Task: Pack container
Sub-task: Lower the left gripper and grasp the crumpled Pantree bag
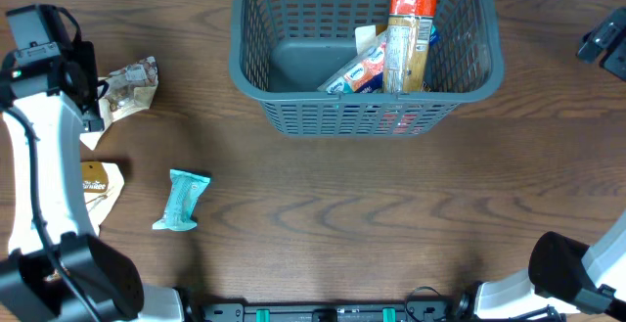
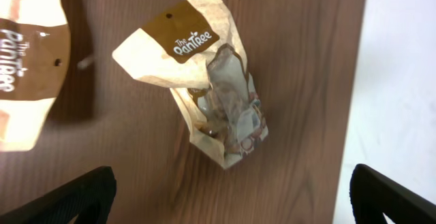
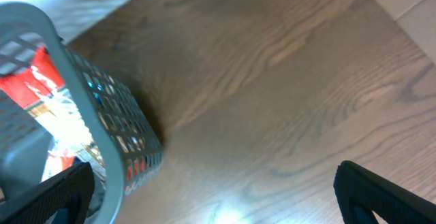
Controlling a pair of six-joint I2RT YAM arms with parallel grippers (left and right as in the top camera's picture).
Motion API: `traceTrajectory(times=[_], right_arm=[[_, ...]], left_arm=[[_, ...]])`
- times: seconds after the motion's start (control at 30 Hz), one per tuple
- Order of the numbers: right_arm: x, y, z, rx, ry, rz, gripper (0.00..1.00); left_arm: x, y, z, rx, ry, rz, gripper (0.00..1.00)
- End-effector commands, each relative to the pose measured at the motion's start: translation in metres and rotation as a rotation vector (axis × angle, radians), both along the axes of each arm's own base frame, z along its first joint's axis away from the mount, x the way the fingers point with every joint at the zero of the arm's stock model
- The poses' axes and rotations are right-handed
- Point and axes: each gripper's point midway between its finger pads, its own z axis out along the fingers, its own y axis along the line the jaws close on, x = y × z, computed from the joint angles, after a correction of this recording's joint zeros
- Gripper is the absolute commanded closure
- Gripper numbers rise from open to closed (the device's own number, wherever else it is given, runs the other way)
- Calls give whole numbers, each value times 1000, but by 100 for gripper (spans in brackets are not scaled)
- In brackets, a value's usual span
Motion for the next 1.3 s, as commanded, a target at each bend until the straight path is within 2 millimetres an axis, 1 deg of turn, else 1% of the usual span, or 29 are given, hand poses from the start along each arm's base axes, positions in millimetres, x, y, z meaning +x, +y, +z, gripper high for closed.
traceTrajectory(times=[0.0,0.1,0.27,0.4,0.5,0.67,0.77,0.93,1.1,1.2,1.27], right_arm=[[0,-4,-9,-2,34,-19,1],[0,-5,-9,-1,37,-19,1],[0,-5,-9,-2,37,-19,1],[0,-5,-9,-1,37,-19,1],[0,-5,-9,-1,37,-19,1],[0,-4,-9,1,36,-16,1],[0,-3,-10,8,33,-12,1],[2,1,-10,23,28,-1,1],[3,3,-10,37,23,9,1],[4,7,-10,52,17,21,1],[4,8,-10,58,15,25,1]], left_arm=[[11,7,-24,-31,22,75,1],[25,11,-40,-38,15,79,1],[44,18,-50,-14,-14,66,1],[54,22,-65,-15,-17,70,1],[53,21,-78,-37,5,95,1],[44,21,-98,-96,41,189,1],[41,23,-100,-108,41,227,1],[36,34,-100,-102,28,311,1],[33,41,-109,-129,23,377,1],[34,38,-119,-191,15,418,1],[42,32,-125,-243,-1,405,1]])
